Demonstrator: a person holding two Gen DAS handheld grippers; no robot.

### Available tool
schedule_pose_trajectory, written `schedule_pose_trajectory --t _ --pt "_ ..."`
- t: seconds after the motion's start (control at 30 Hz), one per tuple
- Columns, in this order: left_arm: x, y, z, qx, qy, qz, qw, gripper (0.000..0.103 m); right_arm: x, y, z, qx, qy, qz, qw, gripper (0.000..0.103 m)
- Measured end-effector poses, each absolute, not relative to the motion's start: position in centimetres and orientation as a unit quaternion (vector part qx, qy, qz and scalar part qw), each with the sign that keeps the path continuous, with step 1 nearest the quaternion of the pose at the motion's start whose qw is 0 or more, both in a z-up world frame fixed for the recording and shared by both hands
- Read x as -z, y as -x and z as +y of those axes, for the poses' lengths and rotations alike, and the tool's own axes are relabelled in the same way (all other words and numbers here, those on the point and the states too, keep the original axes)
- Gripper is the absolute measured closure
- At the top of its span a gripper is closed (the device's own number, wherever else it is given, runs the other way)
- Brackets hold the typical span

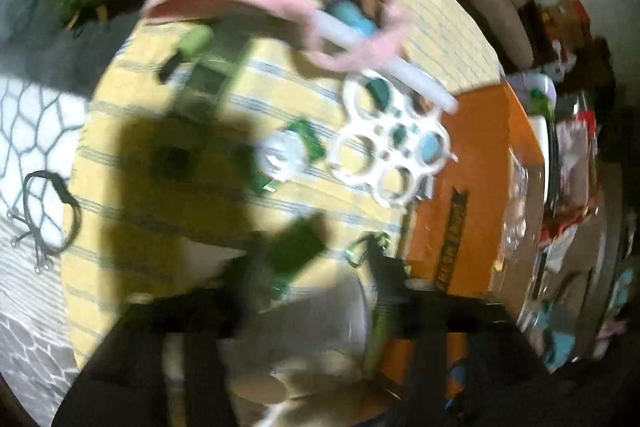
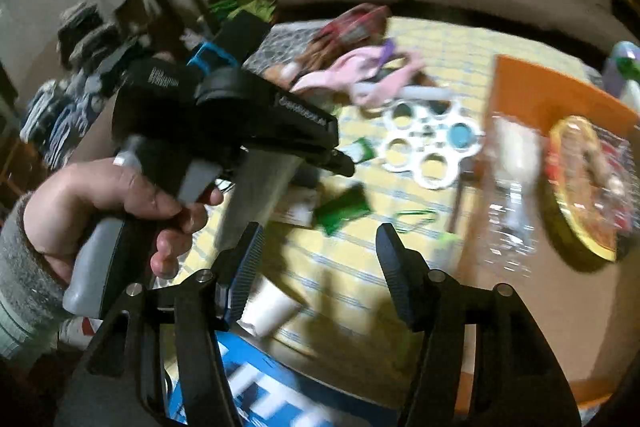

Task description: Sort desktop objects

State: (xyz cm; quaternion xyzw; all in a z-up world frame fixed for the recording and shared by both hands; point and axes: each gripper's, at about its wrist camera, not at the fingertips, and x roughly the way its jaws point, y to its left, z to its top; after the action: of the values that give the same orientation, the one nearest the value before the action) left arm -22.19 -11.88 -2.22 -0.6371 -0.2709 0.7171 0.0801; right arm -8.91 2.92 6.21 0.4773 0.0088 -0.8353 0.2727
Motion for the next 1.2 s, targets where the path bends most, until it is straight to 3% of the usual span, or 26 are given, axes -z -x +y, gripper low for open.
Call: schedule_pose_trajectory --t 0.2,0.33,0.53,0.7,0.83,0.9,0.93,1.0,1.07,1.2 --pt "-3.4 19.8 -10.3 -0.752 0.598 -0.225 0.159 0.029 -7.4 8.2 5.4 0.833 -0.484 0.002 0.269 0.047" --pt "-6.2 16.6 -13.1 -0.805 0.563 -0.115 0.147 0.029 -8.0 8.5 4.5 0.825 -0.485 0.033 0.288 0.047" --pt "-2.5 12.5 -18.3 -0.82 0.549 -0.005 0.161 0.039 -7.4 11.2 2.0 0.786 -0.513 0.09 0.333 0.047" --pt "0.9 11.3 -16.8 -0.809 0.549 0.055 0.201 0.043 -4.7 13.7 -1.0 0.736 -0.562 0.17 0.337 0.046" --pt "1.7 10.3 -14.1 -0.811 0.522 0.136 0.224 0.052 -2.1 15.8 -1.8 0.705 -0.616 0.125 0.328 0.046" --pt "2.6 9.8 -12.7 -0.811 0.503 0.19 0.229 0.07 -1.3 17.0 -1.4 0.705 -0.632 0.075 0.315 0.048" --pt "3.1 9.7 -12.2 -0.809 0.5 0.21 0.227 0.072 -1.2 17.3 -1.5 0.703 -0.635 0.056 0.315 0.047" --pt "3.7 9.2 -11.2 -0.806 0.482 0.25 0.234 0.068 -1.0 17.8 -1.3 0.703 -0.642 0.034 0.305 0.047" --pt "3.7 9.1 -10.8 -0.809 0.468 0.267 0.233 0.062 -1.2 17.7 -1.6 0.718 -0.629 0.063 0.29 0.047" --pt "4.4 9.5 -10.1 -0.805 0.457 0.297 0.235 0.056 -3.4 17.2 1.0 0.735 -0.602 -0.009 0.311 0.047"
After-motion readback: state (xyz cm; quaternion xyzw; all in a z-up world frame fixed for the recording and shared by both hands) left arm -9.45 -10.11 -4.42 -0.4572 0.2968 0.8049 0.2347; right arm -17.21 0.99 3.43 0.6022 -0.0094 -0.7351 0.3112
